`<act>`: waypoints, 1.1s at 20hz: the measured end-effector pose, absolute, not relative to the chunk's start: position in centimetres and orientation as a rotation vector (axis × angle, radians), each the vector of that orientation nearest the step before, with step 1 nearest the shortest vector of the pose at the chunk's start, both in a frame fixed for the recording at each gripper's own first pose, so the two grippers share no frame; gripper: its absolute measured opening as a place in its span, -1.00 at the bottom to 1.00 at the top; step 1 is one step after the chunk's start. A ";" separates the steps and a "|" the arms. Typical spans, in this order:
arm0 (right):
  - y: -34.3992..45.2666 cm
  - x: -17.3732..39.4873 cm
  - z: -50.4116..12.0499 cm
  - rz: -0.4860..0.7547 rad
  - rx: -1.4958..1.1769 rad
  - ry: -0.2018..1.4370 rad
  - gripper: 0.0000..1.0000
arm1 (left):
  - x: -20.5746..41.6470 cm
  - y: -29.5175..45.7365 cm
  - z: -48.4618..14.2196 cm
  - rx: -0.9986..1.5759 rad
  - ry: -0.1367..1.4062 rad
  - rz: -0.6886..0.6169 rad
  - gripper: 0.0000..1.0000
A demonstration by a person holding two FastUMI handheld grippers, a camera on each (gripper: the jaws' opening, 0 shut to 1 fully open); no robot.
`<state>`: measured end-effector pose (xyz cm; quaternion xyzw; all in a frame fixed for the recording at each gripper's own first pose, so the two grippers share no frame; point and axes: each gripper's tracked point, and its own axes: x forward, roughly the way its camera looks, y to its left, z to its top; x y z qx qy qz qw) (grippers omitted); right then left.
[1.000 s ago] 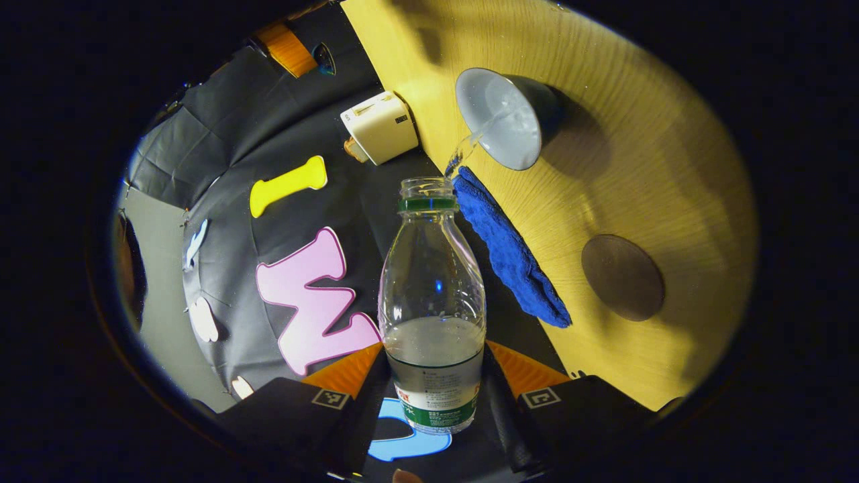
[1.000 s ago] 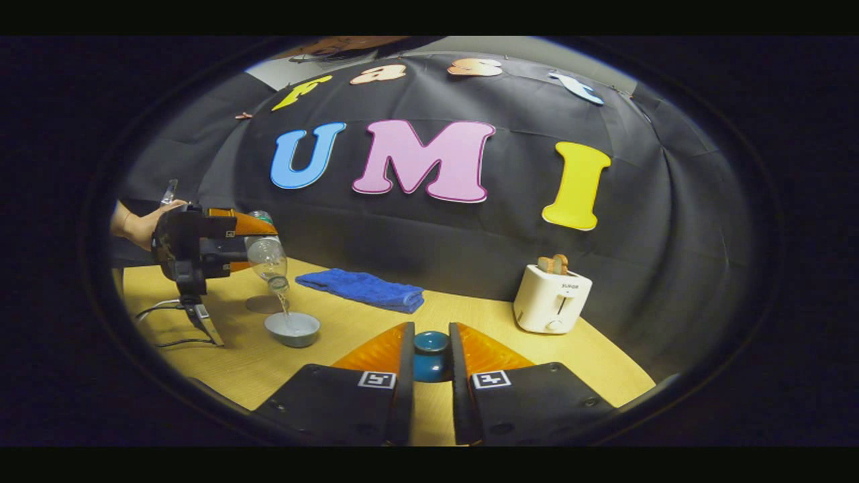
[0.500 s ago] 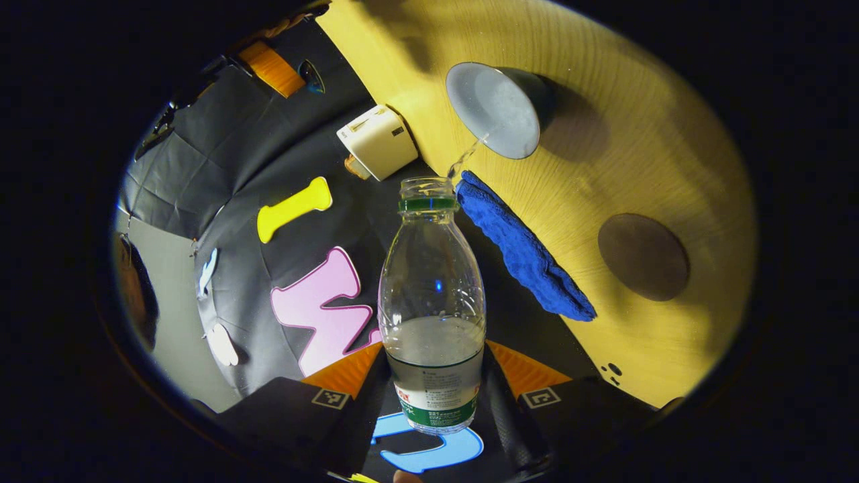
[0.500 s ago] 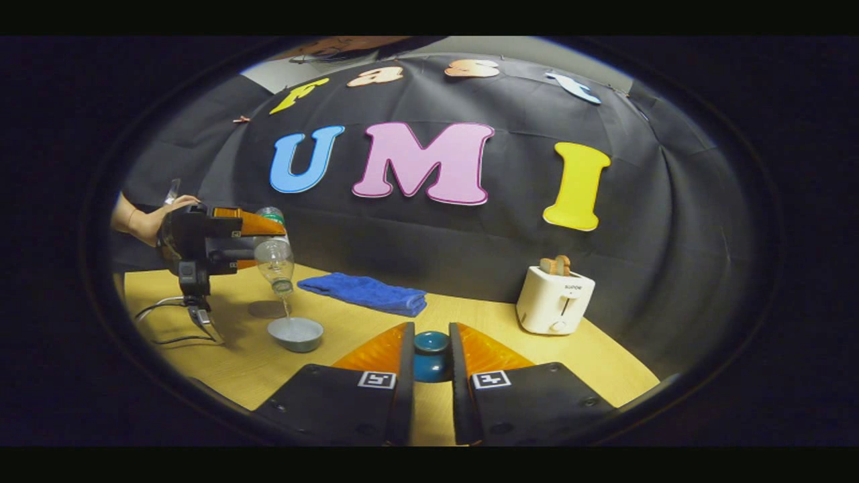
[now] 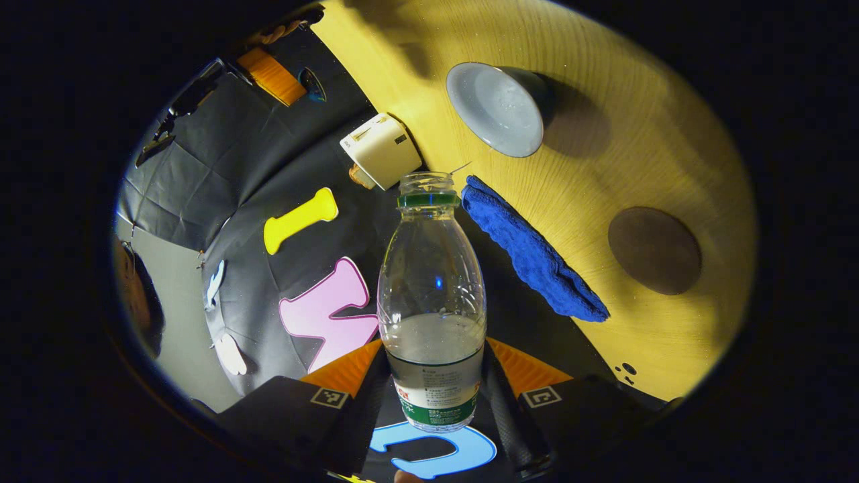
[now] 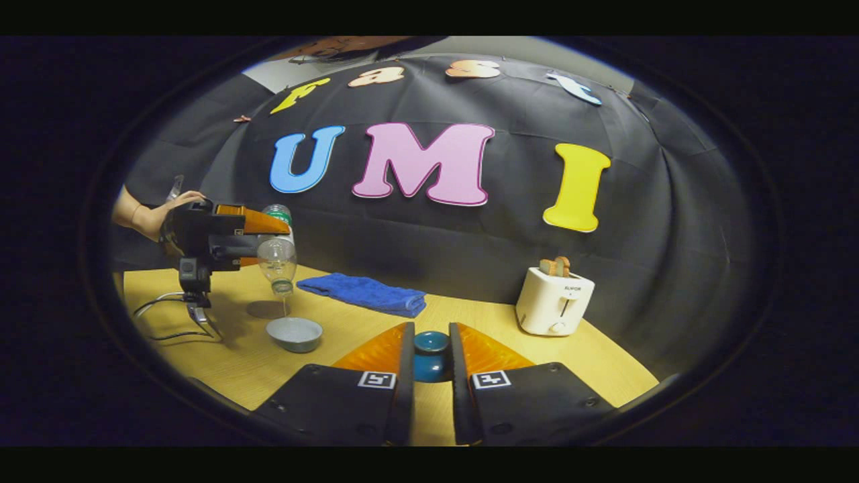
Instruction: Open the teacup lid with one hand, grasp the water bottle and pour water into the teacup with the other hand; after pouring, place the water bottle on the coaster and then close the teacup lid.
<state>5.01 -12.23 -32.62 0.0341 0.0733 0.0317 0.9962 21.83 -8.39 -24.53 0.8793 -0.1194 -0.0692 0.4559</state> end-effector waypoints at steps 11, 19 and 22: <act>-11.7 5.1 -32.2 0.057 0.081 0.142 -0.57 | 21.9 -7.7 -25.1 2.073 -0.251 -0.170 0.56; -10.9 5.7 -32.4 0.062 0.073 0.152 -0.52 | 20.7 -6.4 -24.9 1.466 -0.071 -0.191 0.56; -10.4 5.9 -32.3 0.069 0.067 0.154 -0.52 | 20.4 -5.5 -24.1 1.169 -0.014 -0.163 0.56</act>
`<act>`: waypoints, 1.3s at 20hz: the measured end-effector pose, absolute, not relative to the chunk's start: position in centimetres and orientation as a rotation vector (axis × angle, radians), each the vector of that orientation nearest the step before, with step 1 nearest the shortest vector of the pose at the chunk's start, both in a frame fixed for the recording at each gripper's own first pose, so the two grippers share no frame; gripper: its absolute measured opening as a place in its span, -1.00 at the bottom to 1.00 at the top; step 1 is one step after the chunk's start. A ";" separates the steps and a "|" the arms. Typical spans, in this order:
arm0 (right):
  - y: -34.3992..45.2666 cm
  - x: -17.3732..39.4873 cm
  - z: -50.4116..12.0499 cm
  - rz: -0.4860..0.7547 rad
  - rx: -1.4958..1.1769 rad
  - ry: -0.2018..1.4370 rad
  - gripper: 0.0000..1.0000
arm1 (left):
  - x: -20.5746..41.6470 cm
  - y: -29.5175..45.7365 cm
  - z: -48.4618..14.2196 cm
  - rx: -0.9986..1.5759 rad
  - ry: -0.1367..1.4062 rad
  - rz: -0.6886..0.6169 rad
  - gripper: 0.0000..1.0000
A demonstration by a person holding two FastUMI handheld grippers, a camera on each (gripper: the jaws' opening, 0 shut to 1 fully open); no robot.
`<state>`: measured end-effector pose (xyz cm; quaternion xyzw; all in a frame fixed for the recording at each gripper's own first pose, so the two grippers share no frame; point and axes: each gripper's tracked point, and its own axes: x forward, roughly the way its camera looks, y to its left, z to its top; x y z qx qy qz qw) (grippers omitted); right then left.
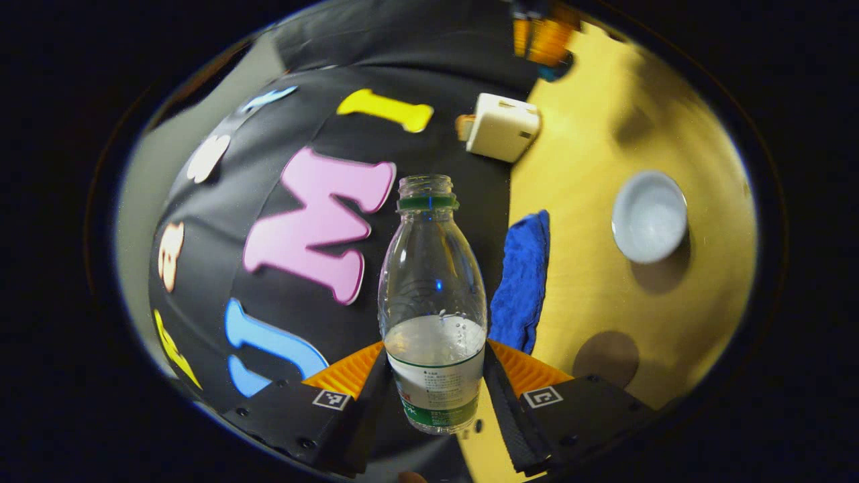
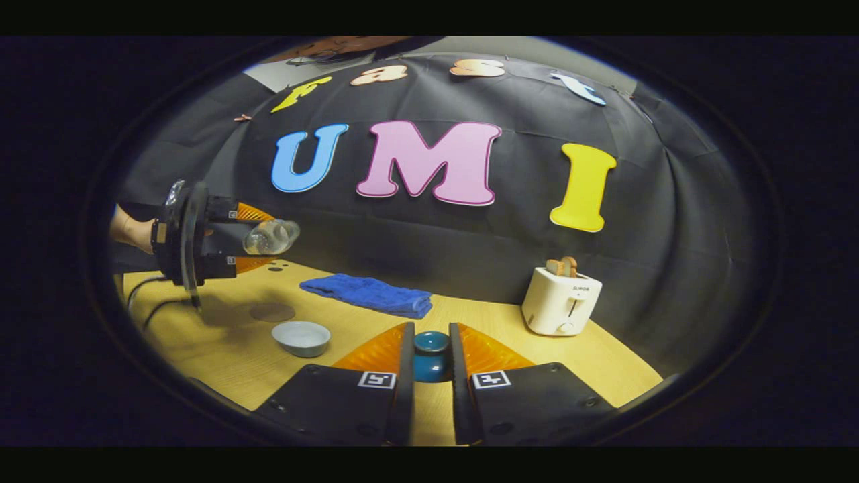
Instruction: Open the teacup lid with one hand, grasp the water bottle and pour water into the teacup with the other hand; after pouring, place the water bottle on the coaster and then close the teacup lid.
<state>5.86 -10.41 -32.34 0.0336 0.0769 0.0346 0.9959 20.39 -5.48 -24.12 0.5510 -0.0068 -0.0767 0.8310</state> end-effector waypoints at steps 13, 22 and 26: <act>-9.1 6.7 -31.9 0.093 0.061 0.154 -0.45 | 22.0 -8.6 -24.8 0.037 0.132 -0.191 0.55; -8.8 6.7 -32.4 0.103 0.061 0.177 -0.50 | 22.7 -8.7 -27.2 -0.016 0.197 -0.149 0.55; -8.7 6.8 -32.4 0.103 0.060 0.178 -0.37 | 22.6 -8.3 -27.7 -0.019 0.196 -0.129 0.56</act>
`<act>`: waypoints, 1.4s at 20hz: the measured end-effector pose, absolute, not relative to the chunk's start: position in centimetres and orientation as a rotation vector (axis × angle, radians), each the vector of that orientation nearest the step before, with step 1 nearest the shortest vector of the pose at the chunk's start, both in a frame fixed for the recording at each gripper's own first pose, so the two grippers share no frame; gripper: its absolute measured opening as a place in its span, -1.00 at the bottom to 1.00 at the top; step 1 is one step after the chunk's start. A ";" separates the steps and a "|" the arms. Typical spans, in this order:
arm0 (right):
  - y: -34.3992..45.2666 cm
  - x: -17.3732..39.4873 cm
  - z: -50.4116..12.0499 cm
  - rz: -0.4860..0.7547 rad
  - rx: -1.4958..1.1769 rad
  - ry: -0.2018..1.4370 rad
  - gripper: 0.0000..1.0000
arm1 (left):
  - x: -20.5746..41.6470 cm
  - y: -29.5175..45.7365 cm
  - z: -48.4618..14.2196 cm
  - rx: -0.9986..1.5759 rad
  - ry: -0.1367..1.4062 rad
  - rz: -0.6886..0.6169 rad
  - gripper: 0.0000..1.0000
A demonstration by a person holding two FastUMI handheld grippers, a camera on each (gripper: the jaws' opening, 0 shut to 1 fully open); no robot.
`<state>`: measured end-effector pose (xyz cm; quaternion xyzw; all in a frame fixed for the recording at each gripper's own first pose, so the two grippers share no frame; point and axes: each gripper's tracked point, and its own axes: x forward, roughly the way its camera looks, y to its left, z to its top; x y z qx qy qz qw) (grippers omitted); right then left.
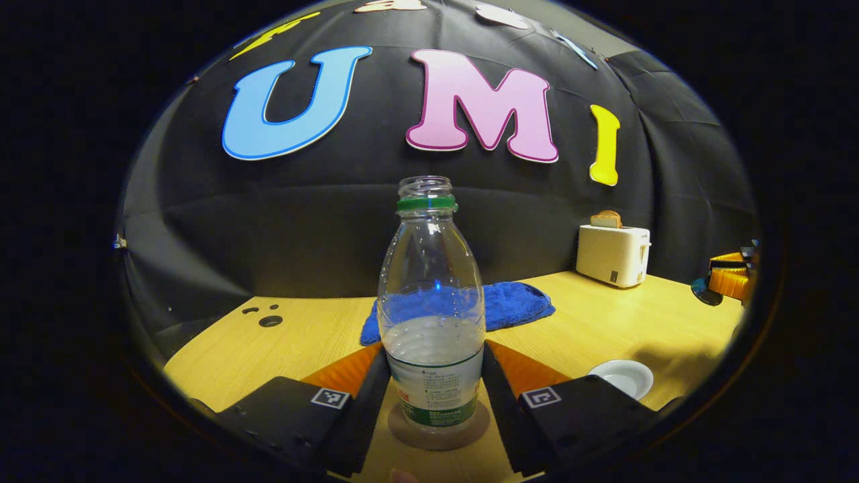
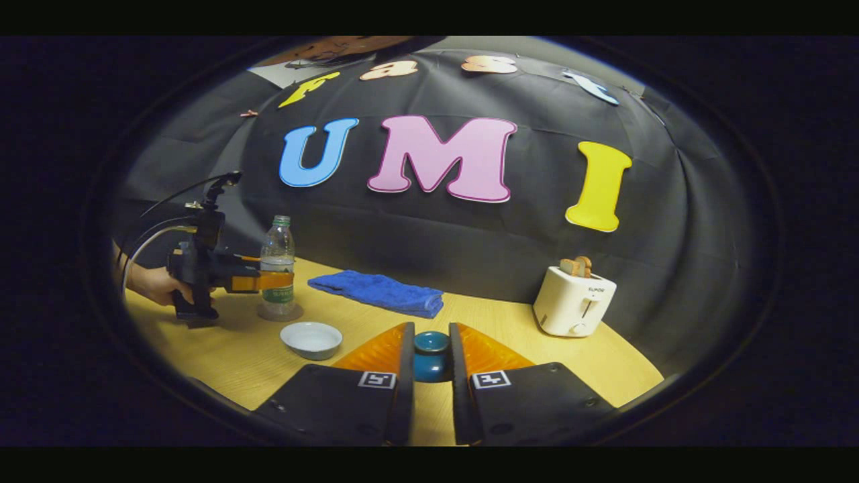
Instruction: Open the teacup lid with one hand, grasp the water bottle and pour water into the teacup with the other hand; after pouring, place the water bottle on the coaster and then close the teacup lid.
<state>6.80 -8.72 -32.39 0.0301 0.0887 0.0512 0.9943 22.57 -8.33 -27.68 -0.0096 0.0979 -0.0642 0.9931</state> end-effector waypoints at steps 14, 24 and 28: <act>-3.1 7.7 -32.6 0.185 0.174 0.183 -0.37 | 19.7 -8.7 -28.9 0.009 0.235 -0.153 0.89; 5.4 11.0 -34.9 0.288 0.272 0.229 -0.47 | 13.1 -7.9 -29.7 0.010 0.279 -0.128 0.89; 6.5 11.4 -35.9 0.300 0.238 0.252 -0.47 | 11.3 -7.8 -28.6 -0.035 0.264 -0.102 0.89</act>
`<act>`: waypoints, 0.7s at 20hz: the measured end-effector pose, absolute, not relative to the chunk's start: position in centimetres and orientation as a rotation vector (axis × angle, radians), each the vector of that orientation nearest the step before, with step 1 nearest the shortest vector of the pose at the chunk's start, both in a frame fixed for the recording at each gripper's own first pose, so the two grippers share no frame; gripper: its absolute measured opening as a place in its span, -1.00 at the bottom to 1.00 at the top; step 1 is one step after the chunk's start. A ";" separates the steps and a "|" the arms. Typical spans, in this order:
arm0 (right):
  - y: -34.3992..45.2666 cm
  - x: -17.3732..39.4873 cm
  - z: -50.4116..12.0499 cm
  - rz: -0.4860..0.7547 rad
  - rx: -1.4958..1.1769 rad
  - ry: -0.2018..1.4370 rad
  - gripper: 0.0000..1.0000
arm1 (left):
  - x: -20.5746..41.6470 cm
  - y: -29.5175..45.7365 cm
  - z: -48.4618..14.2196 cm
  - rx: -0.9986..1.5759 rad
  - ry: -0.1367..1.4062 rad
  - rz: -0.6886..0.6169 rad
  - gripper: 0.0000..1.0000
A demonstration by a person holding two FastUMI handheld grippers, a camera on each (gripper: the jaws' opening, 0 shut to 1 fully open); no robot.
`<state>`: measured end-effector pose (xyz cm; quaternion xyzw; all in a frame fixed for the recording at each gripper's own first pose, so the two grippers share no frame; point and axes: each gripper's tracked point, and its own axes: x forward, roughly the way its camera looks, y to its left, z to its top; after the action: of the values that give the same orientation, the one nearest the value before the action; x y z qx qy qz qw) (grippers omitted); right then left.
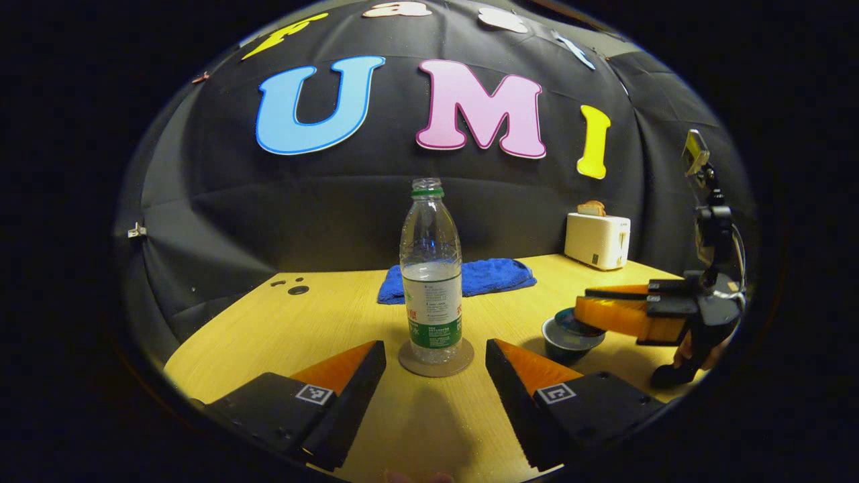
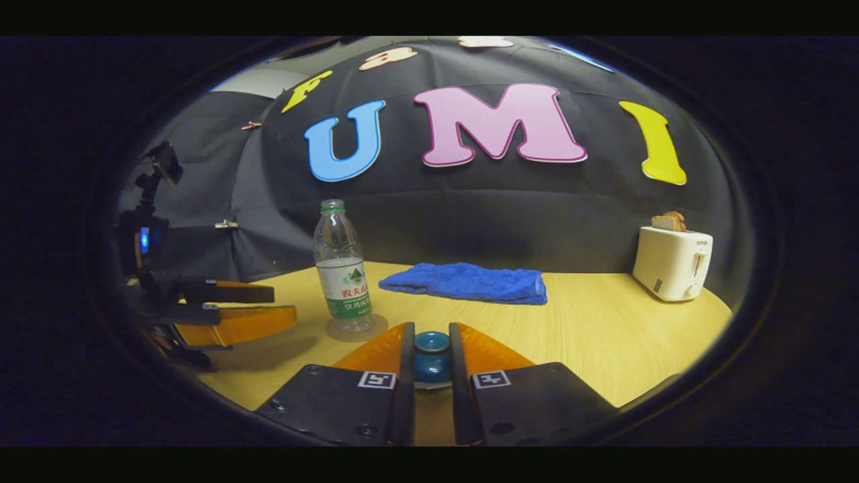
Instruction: Open the teacup lid with one hand, grasp the water bottle and pour water into the teacup with the other hand; after pouring, place the water bottle on the coaster and then close the teacup lid.
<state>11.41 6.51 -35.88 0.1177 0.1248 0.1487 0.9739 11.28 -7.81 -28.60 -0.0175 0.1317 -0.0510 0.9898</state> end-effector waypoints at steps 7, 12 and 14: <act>7.4 11.7 -37.5 0.313 0.194 0.320 -0.46 | 10.5 -7.3 -26.8 -0.013 0.232 -0.100 0.89; 7.1 11.7 -37.3 0.300 0.206 0.323 0.01 | 9.9 -7.0 -26.0 -0.010 0.232 -0.089 0.88; 6.7 11.5 -35.5 0.291 0.212 0.291 0.52 | 9.5 -6.8 -25.2 -0.016 0.239 -0.076 0.89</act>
<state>11.50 6.69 -35.48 0.1050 0.1440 0.1441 0.9734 9.47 -6.83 -25.20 -0.0080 0.1191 -0.0380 0.9921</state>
